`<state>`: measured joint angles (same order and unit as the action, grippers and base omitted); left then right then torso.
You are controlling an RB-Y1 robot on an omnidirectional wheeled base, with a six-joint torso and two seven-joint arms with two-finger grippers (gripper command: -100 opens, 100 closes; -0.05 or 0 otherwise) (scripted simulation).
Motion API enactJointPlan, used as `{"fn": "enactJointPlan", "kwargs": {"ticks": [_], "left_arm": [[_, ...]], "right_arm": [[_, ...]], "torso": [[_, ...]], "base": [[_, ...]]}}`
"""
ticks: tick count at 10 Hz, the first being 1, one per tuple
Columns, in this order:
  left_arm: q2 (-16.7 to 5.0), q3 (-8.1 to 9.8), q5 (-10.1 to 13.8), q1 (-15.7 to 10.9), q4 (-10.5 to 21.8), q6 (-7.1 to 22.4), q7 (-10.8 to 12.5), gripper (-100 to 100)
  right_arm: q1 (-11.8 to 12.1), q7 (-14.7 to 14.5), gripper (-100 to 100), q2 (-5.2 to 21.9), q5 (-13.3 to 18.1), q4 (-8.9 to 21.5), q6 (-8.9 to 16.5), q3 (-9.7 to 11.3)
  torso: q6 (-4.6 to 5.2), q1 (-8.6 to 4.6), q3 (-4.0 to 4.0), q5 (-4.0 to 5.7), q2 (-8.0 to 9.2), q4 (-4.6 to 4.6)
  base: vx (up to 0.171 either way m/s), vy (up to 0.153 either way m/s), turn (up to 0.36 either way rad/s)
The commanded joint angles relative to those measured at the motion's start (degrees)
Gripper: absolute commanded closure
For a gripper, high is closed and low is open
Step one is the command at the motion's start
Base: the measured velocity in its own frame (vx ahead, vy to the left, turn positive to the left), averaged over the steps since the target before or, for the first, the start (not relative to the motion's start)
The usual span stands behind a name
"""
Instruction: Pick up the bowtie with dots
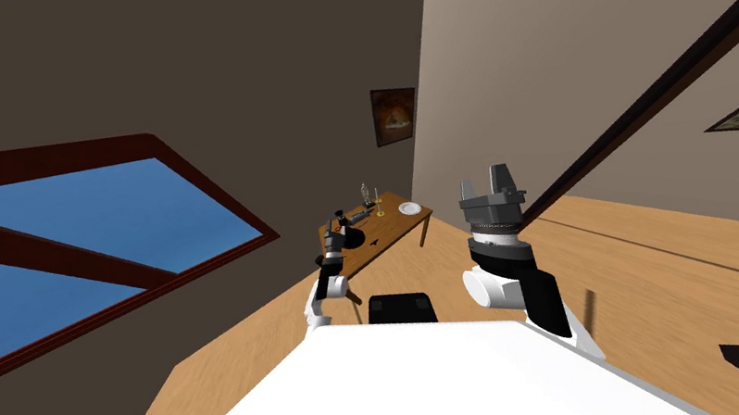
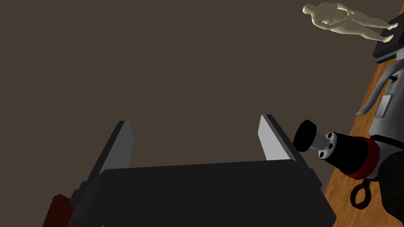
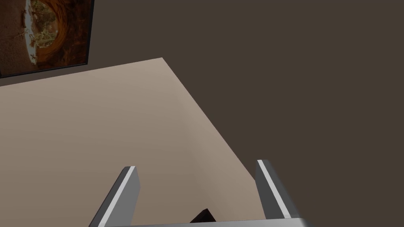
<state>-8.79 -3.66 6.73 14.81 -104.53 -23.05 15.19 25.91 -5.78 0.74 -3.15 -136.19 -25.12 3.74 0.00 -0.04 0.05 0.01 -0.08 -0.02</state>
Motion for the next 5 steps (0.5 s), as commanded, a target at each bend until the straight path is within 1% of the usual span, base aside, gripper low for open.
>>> {"fn": "enactJointPlan", "kwargs": {"ticks": [1, 3, 4, 5], "left_arm": [[-0.18, -0.02, 0.56, -0.61, 2.13, 0.25, 0.72, -100], [-0.17, -0.49, 2.56, -2.9, 6.81, 2.36, 2.73, -100], [-0.17, -0.49, 2.56, -2.9, 7.16, 2.36, 2.73, -100], [-0.1, -0.72, 3.58, -4.11, 9.29, 3.43, 3.75, -100]], "right_arm": [[0.0, 0.0, 0, 0.0, 0.0, 0.0, 0.0, 0.0], [0.0, 0.0, 0, 0.0, 0.0, 0.0, 0.0, 0.0], [0.0, 0.0, 0, 0.0, 0.0, 0.0, 0.0, 0.0], [0.0, 0.0, 0, 0.0, 0.0, 0.0, 0.0, 0.0]], "torso": [[0.0, 0.0, 0.0, 0.0, 0.0, 0.0], [0.0, 0.01, 0.01, 0.0, -0.01, 0.0], [0.0, 0.0, 0.03, 0.0, -0.05, -0.01], [-0.02, 0.0, 0.02, 0.0, -0.03, -0.01]], "base": [[0.018, -0.005, -0.023], [0.029, -0.007, -0.056], [0.027, -0.008, -0.023], [0.024, -0.009, -0.038]]}}
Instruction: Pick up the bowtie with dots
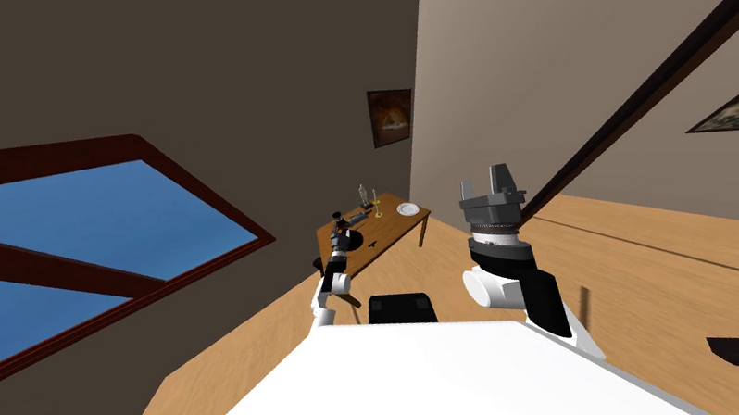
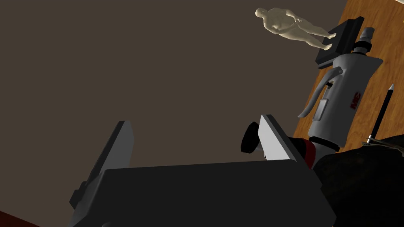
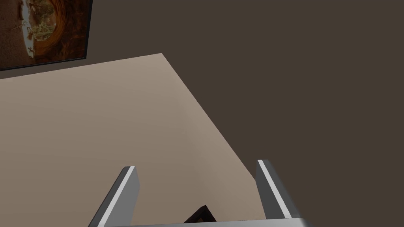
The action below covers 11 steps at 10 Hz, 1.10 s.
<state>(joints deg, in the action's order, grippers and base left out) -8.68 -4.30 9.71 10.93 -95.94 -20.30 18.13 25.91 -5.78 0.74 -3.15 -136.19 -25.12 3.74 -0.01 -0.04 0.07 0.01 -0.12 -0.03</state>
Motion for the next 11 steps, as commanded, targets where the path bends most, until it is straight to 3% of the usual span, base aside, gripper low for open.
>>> {"fn": "enactJointPlan", "kwargs": {"ticks": [1, 4, 11], "left_arm": [[-0.1, -0.32, 1.63, -1.5, 2.86, 1.77, 1.82, -100], [0.23, -0.78, 3.69, -4.16, 8.9, 3.97, 3.85, -100], [0.91, -1.46, 6.81, -8.44, 17.94, 7.33, 6.87, -100]], "right_arm": [[0.0, 0.0, 0, 0.0, 0.0, 0.0, 0.0, 0.0], [0.0, 0.0, 0, 0.0, 0.0, 0.0, 0.0, 0.0], [0.0, 0.0, 0, 0.0, 0.0, 0.0, 0.0, 0.0]], "torso": [[0.0, 0.0, 0.0, 0.0, 0.0, 0.0], [-0.01, -0.01, 0.0, 0.01, 0.0, 0.0], [-0.01, -0.02, -0.03, 0.01, 0.06, 0.01]], "base": [[0.034, -0.015, -0.056], [0.029, -0.011, -0.049], [0.015, -0.008, -0.032]]}}
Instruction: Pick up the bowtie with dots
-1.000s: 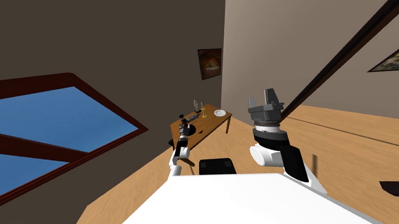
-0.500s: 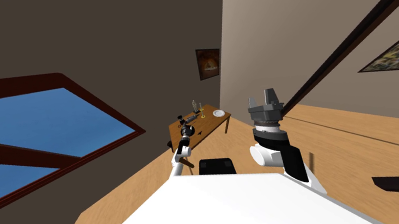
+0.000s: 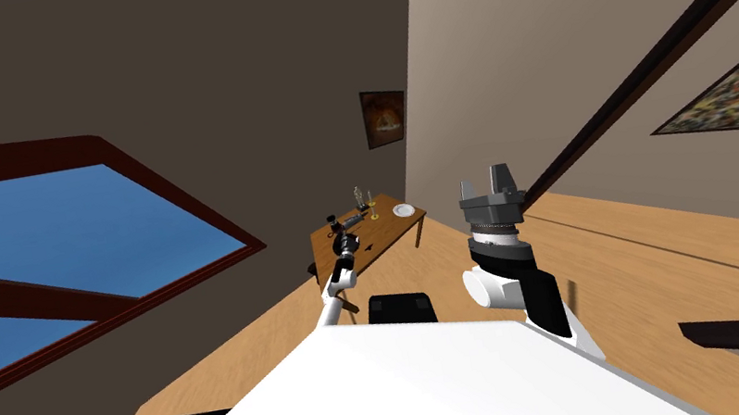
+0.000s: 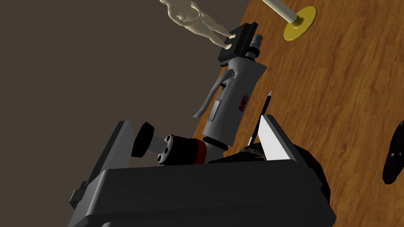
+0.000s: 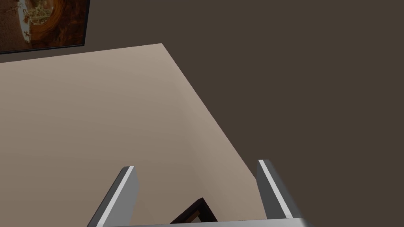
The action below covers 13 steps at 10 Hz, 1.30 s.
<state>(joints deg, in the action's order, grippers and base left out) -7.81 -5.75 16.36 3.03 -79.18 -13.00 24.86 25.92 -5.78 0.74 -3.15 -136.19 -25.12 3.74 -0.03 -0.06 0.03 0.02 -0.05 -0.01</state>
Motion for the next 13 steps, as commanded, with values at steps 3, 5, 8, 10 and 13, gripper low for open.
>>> {"fn": "enactJointPlan", "kwargs": {"ticks": [3, 5, 8, 10, 13], "left_arm": [[0.55, -0.45, 2.21, -3.46, 5.68, 2.24, 2.11, -100], [0.8, -0.67, 3.2, -4.89, 9.65, 3.33, 3.07, -100], [1.26, -1.08, 5.13, -7.63, 14.34, 5.44, 4.92, -100], [1.44, -1.28, 6.04, -8.9, 17.32, 6.44, 5.79, -100], [1.58, -1.47, 6.9, -10.08, 20.31, 7.41, 6.63, -100]], "right_arm": [[0.0, 0.0, 0, 0.0, 0.0, 0.0, 0.0, 0.0], [0.0, 0.0, 0, 0.0, 0.0, 0.0, 0.0, 0.0], [0.0, 0.0, 0, 0.0, 0.0, 0.0, 0.0, 0.0], [0.0, 0.0, 0, 0.0, 0.0, 0.0, 0.0, 0.0], [0.0, 0.0, 0, 0.0, 0.0, 0.0, 0.0, 0.0]], "torso": [[0.0, 0.0, 0.01, 0.0, -0.01, 0.0], [0.0, 0.01, 0.0, 0.0, 0.0, 0.0], [-0.01, 0.0, 0.02, 0.0, -0.02, -0.01], [-0.02, 0.01, 0.0, 0.0, 0.01, 0.0], [-0.01, 0.02, 0.0, 0.0, 0.0, 0.0]], "base": [[0.015, -0.01, -0.036], [0.015, -0.008, -0.031], [0.02, -0.012, -0.043], [0.013, -0.007, -0.027], [0.014, -0.006, -0.026]]}}
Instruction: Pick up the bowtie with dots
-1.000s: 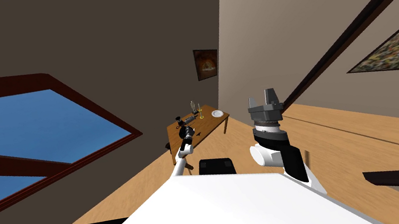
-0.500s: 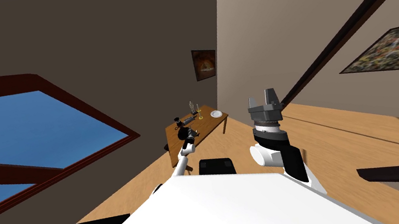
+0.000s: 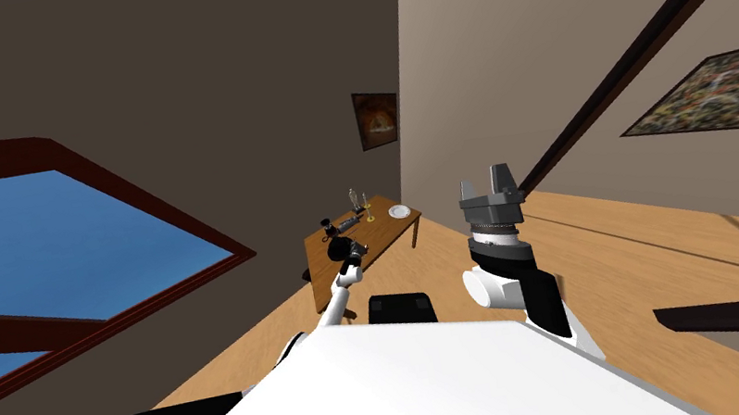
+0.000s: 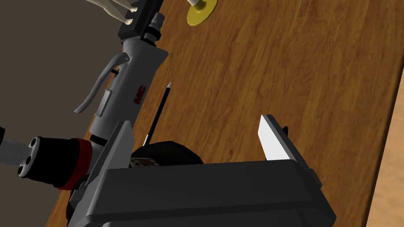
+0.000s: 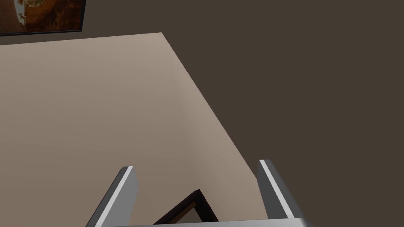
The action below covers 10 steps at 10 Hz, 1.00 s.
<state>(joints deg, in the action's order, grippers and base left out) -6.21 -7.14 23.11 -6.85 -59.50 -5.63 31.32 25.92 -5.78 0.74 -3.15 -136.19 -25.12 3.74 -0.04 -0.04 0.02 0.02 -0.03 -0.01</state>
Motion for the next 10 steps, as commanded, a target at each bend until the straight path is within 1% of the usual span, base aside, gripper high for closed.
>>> {"fn": "enactJointPlan", "kwargs": {"ticks": [1, 2, 3, 4, 5, 8, 10], "left_arm": [[0.07, -0.26, 0.96, -1.27, 2.86, 0.96, 0.96, -100], [0.13, -0.43, 1.72, -2.23, 4.93, 1.83, 1.69, -100], [0.13, -0.43, 1.72, -2.23, 5.22, 1.83, 1.69, -100], [0.15, -0.58, 2.41, -3.05, 7.29, 2.64, 2.36, -100], [0.15, -0.58, 2.41, -3.05, 7.29, 2.64, 2.36, -100], [0.03, -0.95, 4.02, -4.61, 12.46, 4.7, 3.93, -100], [-0.11, -1.15, 4.64, -4.78, 14.94, 5.71, 4.54, -100]], "right_arm": [[0.0, 0.0, 0, 0.0, 0.0, 0.0, 0.0, 0.0], [0.0, 0.0, 0, 0.0, 0.0, 0.0, 0.0, 0.0], [0.0, 0.0, 0, 0.0, 0.0, 0.0, 0.0, 0.0], [0.0, 0.0, 0, 0.0, 0.0, 0.0, 0.0, 0.0], [0.0, 0.0, 0, 0.0, 0.0, 0.0, 0.0, 0.0], [0.0, 0.0, 0, 0.0, 0.0, 0.0, 0.0, 0.0], [0.0, 0.0, 0, 0.0, 0.0, 0.0, 0.0, 0.0]], "torso": [[0.0, 0.0, 0.0, 0.0, 0.0, 0.0], [0.0, 0.0, 0.01, 0.0, -0.02, 0.0], [0.01, -0.01, 0.02, 0.0, -0.04, -0.01], [0.0, 0.0, 0.01, 0.0, -0.02, -0.01], [0.0, 0.01, 0.01, 0.0, -0.01, 0.0], [0.0, 0.03, 0.02, -0.01, -0.03, -0.01], [-0.01, 0.05, 0.04, -0.01, -0.06, -0.02]], "base": [[0.018, -0.008, -0.026], [0.026, -0.008, -0.049], [0.019, -0.004, -0.025], [0.017, -0.002, -0.03], [0.014, 0.0, -0.012], [0.025, 0.002, -0.031], [0.032, 0.007, -0.018]]}}
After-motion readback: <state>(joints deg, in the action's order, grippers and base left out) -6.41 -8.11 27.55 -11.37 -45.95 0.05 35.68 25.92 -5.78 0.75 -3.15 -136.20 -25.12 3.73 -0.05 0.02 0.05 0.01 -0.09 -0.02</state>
